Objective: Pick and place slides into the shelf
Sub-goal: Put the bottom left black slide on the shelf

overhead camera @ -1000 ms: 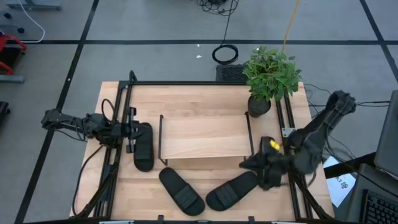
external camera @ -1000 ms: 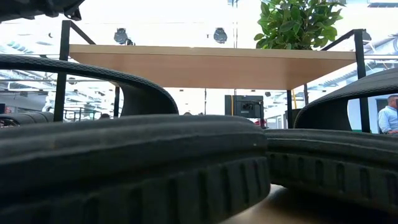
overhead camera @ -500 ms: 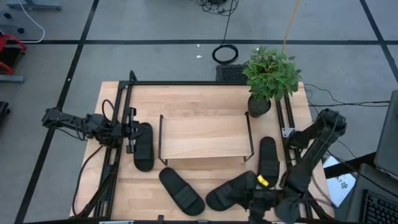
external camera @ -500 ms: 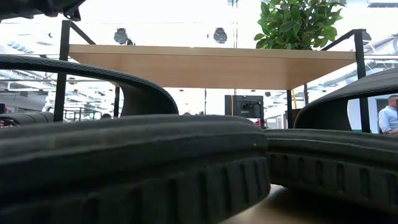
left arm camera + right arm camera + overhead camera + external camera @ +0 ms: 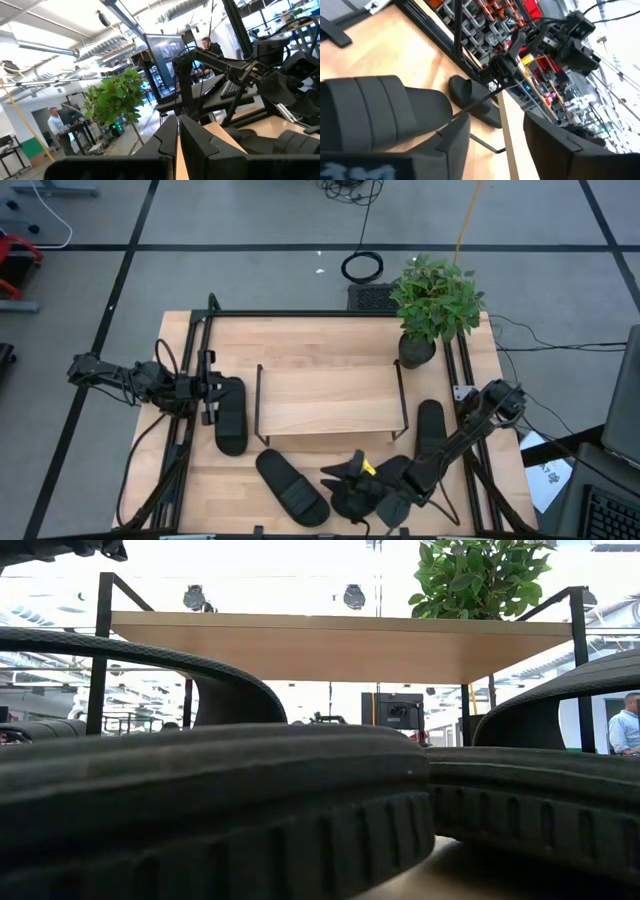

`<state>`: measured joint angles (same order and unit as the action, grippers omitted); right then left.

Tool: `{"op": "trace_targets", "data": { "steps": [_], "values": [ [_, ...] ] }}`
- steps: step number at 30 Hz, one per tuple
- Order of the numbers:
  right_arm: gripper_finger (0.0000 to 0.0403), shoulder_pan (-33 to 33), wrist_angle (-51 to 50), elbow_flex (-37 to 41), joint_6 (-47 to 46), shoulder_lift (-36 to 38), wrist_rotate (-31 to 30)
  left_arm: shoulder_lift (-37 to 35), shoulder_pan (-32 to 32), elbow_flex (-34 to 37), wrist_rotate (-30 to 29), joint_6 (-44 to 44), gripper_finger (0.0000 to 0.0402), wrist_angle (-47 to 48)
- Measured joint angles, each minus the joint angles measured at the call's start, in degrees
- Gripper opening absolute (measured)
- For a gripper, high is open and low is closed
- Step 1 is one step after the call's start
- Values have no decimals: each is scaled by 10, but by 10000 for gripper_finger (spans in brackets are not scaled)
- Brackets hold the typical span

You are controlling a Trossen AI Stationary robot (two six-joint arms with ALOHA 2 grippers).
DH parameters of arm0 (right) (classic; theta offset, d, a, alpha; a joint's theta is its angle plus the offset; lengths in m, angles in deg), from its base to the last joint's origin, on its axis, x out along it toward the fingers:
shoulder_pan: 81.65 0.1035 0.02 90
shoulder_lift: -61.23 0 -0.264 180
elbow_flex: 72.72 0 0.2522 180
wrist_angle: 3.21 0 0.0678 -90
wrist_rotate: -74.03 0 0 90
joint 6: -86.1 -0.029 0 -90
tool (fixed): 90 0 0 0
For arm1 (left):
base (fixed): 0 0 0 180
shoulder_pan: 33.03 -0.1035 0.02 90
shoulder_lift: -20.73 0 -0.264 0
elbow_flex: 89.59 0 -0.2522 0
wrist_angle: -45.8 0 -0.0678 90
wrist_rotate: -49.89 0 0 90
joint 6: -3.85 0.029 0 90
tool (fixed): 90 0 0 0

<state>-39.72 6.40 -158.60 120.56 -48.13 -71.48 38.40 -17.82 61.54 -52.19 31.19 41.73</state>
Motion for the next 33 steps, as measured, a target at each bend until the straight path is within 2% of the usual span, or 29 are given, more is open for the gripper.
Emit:
{"op": "trace_targets", "data": {
  "steps": [7, 10, 14, 21, 24, 26, 28, 33],
  "values": [
    [250, 2, 8, 0, -66, 0, 17, 0, 0, 0, 0, 0, 26, 4],
    [262, 8, -1, 0, -96, 0, 16, 0, 0, 0, 0, 0, 26, 4],
    [265, 25, 0, 0, -90, 0, 8, 0, 0, 0, 0, 0, 26, 4],
    [262, 70, 49, 0, 15, 11, -123, 0, 0, 0, 7, -8, 26, 11],
    [239, 90, 40, 0, 21, 45, -133, 0, 0, 1, 56, -8, 26, 13],
    [207, 100, 1, 0, -7, 71, -132, 6, 0, 1, 97, -19, 26, 2],
    [165, 103, -51, 0, -51, 97, -115, 23, 3, 1, 120, -39, 26, -8],
    [32, 96, -99, 38, -99, 161, -75, 113, 29, -17, 112, -12, 26, -8]
  ]
}}
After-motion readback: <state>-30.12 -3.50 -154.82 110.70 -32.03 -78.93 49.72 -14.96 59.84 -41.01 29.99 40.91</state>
